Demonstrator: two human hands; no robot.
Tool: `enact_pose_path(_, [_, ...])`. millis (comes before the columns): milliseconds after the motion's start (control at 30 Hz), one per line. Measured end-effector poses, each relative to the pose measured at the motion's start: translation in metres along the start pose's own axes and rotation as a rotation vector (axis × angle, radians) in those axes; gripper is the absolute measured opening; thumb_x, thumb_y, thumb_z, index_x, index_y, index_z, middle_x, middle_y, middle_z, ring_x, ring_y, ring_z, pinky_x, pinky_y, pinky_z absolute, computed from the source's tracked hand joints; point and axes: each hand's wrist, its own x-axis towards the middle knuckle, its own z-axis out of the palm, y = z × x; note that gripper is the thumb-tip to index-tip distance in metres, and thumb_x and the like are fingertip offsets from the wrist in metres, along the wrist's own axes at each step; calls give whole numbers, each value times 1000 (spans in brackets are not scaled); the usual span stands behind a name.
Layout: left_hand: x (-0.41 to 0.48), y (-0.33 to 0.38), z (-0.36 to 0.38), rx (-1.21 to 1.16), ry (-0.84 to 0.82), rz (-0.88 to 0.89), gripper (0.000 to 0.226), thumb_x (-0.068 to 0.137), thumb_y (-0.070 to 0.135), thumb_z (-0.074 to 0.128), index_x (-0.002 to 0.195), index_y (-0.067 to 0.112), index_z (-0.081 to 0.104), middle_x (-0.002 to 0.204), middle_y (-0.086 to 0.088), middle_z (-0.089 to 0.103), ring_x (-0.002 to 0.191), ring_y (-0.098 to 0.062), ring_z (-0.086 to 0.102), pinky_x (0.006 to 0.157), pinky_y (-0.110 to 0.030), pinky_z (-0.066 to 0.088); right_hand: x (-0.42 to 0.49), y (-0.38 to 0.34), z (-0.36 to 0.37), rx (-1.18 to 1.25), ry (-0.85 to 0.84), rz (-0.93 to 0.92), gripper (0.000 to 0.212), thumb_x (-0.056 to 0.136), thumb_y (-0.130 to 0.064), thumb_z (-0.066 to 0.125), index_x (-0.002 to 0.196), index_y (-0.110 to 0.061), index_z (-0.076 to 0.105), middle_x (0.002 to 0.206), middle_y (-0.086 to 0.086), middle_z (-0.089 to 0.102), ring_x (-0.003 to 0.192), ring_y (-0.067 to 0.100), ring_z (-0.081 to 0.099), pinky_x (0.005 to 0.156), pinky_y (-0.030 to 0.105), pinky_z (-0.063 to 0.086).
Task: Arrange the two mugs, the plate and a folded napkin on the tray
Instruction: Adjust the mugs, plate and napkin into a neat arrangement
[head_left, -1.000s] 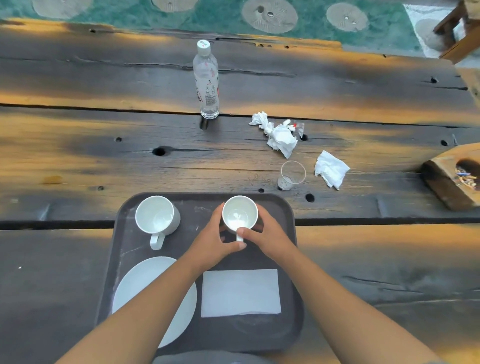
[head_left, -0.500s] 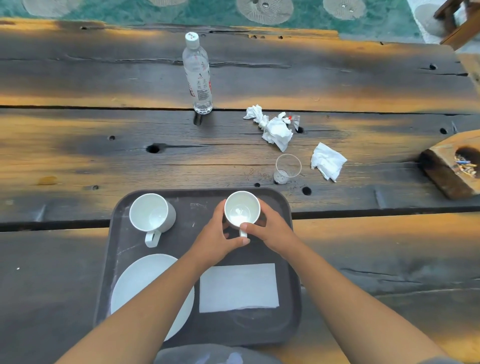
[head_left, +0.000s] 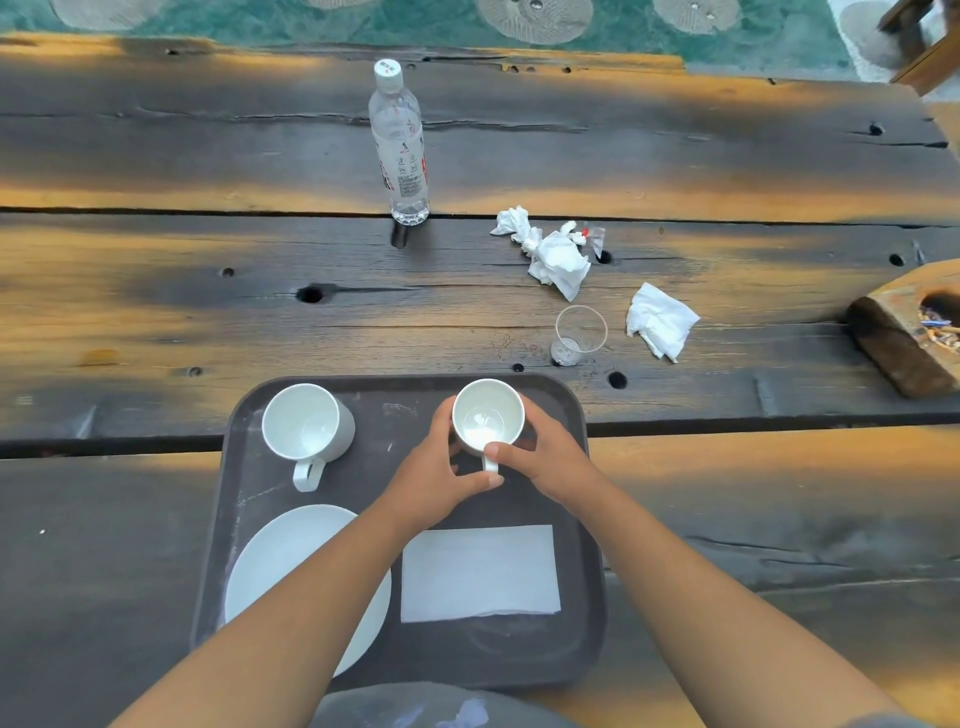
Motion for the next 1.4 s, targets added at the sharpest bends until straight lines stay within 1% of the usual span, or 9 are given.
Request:
enact_pose_path(200, [0, 1, -2, 33, -27, -10, 101, 68, 45, 87, 140, 63, 19, 124, 53, 44, 121, 12, 50, 96, -23, 45, -3, -4, 0, 9, -3, -4, 69, 87, -19, 80, 146, -31, 47, 133, -11, 60, 116, -3, 56, 72, -1, 46])
enact_pose_path(300, [-2, 0, -4, 86, -55, -23, 114, 71, 45, 85, 152, 52, 5, 142, 40, 40, 133, 1, 46, 109, -30, 43, -5, -4, -2, 23, -16, 9, 68, 87, -20, 80, 145, -33, 47, 135, -11, 60, 120, 3, 59, 77, 3, 49])
enact_pose_path(467, [-8, -5, -8, 124, -86, -81, 120, 81, 29, 82, 160, 34, -8, 165, 15, 25, 147, -6, 34, 119, -39, 35, -14, -3, -3, 45, -14, 103, 90, 87, -33, 80, 159, -26, 27, 153, -3, 48, 128, 16, 61, 112, 41, 46])
enact_pose_path(533, [-11, -6, -9, 138, -53, -98, 112, 85, 24, 80, 161, 29, -2, 167, 10, 22, 147, -7, 34, 117, -36, 38, -22, 0, -3, 16, 7, 129, 94, 86, -40, 79, 161, -27, 22, 158, -1, 42, 124, 13, 62, 109, 38, 47])
enact_pose_path(633, [-18, -8, -11, 215, 6, -107, 101, 88, 26, 76, 162, 25, 7, 166, 5, 27, 146, -9, 37, 114, -35, 41, -35, 6, -1, -53, 44, 160, 91, 88, -47, 74, 160, -29, 23, 156, -2, 42, 110, 2, 59, 84, 19, 47])
enact_pose_path(733, [-27, -9, -12, 305, 17, -91, 95, 89, 32, 73, 161, 22, 12, 165, 2, 29, 146, -13, 38, 115, -36, 41, -46, 13, 0, -117, 68, 174, 79, 91, -40, 73, 157, -27, 31, 150, 0, 48, 111, 9, 58, 67, 10, 44])
enact_pose_path(1000, [-53, 1, -16, 608, 16, -5, 80, 94, 46, 60, 159, 19, 22, 164, -2, 30, 148, -19, 34, 116, -33, 33, -69, 13, 3, -385, 73, 149, 67, 93, -35, 70, 151, -21, 41, 152, 4, 51, 137, 23, 52, 109, 39, 49])
enact_pose_path(1233, [-73, 11, -6, 804, -32, 2, 60, 95, 46, 56, 146, 16, 43, 146, -4, 52, 131, -22, 51, 105, -37, 45, -82, 5, 2, -683, 52, 113, 68, 96, -38, 62, 155, -18, 36, 155, 4, 48, 139, 24, 50, 109, 37, 46])
enact_pose_path(1400, [-86, 4, -5, 784, -3, 12, 61, 96, 43, 56, 149, 15, 41, 149, -4, 49, 135, -22, 49, 107, -35, 42, -87, 5, 10, -714, 49, 102, 67, 96, -39, 61, 154, -16, 37, 154, 5, 49, 138, 25, 50, 108, 35, 44])
